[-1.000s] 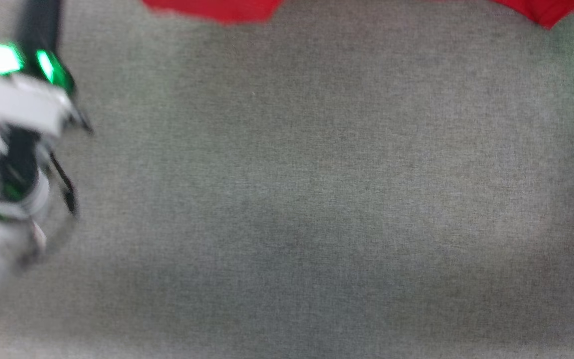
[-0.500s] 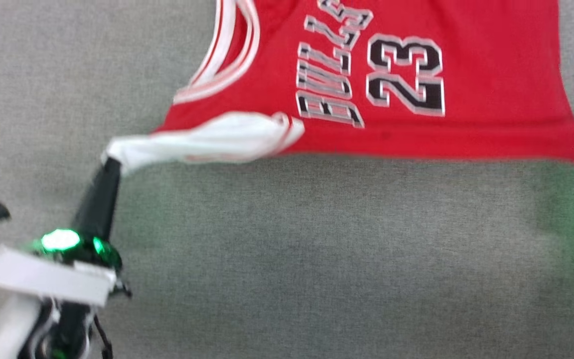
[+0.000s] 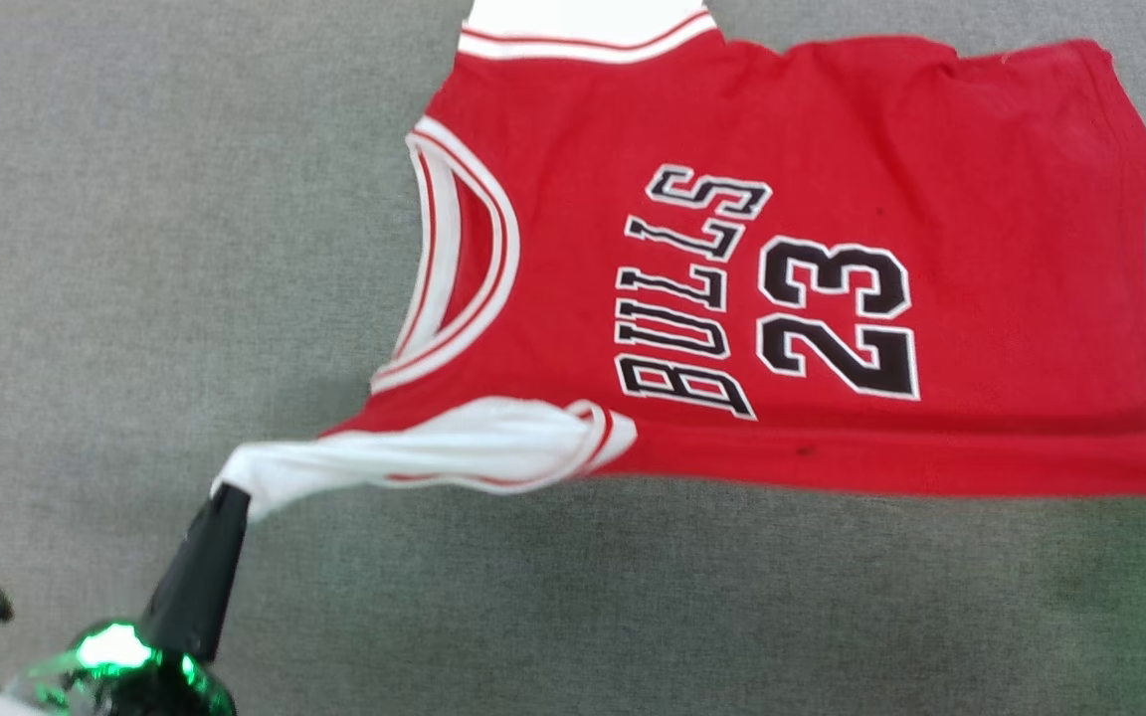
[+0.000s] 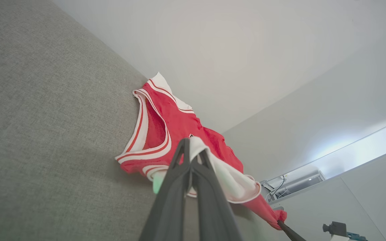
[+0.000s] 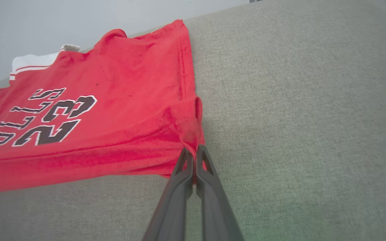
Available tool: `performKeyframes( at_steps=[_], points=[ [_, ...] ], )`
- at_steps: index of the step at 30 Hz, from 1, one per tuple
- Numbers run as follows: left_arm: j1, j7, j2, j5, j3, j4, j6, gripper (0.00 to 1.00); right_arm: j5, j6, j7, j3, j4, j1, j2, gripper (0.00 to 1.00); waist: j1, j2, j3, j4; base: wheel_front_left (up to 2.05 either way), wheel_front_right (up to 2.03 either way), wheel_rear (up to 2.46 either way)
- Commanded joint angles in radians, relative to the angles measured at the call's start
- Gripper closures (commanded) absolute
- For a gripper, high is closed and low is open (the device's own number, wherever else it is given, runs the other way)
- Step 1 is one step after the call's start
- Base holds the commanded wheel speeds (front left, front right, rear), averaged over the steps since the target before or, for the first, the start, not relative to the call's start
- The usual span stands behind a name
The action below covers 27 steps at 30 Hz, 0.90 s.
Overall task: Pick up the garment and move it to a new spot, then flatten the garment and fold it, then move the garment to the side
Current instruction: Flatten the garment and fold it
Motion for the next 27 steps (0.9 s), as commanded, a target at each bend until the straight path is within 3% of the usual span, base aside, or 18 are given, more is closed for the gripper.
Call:
performKeyframes(
  at_steps=[1,5,10,27],
  points=[
    [0.022,-0.004,0.003,0.005,0.016,-0.014,0.002,1.0,0.008,-0.002,0.005,-0.02,-0.015,0.025,0.004,1.0,0.0,-0.0001,0.0,-0.001,0.0,0.0,0.0],
    [0.054,-0.004,0.005,0.009,0.028,-0.046,0.002,1.0,0.019,-0.002,0.016,-0.039,-0.06,0.067,0.018,1.0,0.0,-0.0001,0.004,0.002,0.0,0.0,0.0],
    [-0.037,-0.004,0.022,0.009,-0.03,-0.009,0.002,1.0,0.01,-0.002,0.032,-0.01,-0.041,0.009,0.022,1.0,0.0,-0.0001,0.008,0.001,0.0,0.0,0.0],
    [-0.466,-0.002,0.029,-0.005,-0.228,0.29,0.002,1.0,-0.037,-0.002,0.033,0.007,0.21,-0.282,-0.014,1.0,0.0,-0.0001,0.062,-0.009,0.0,0.0,0.0]
  ],
)
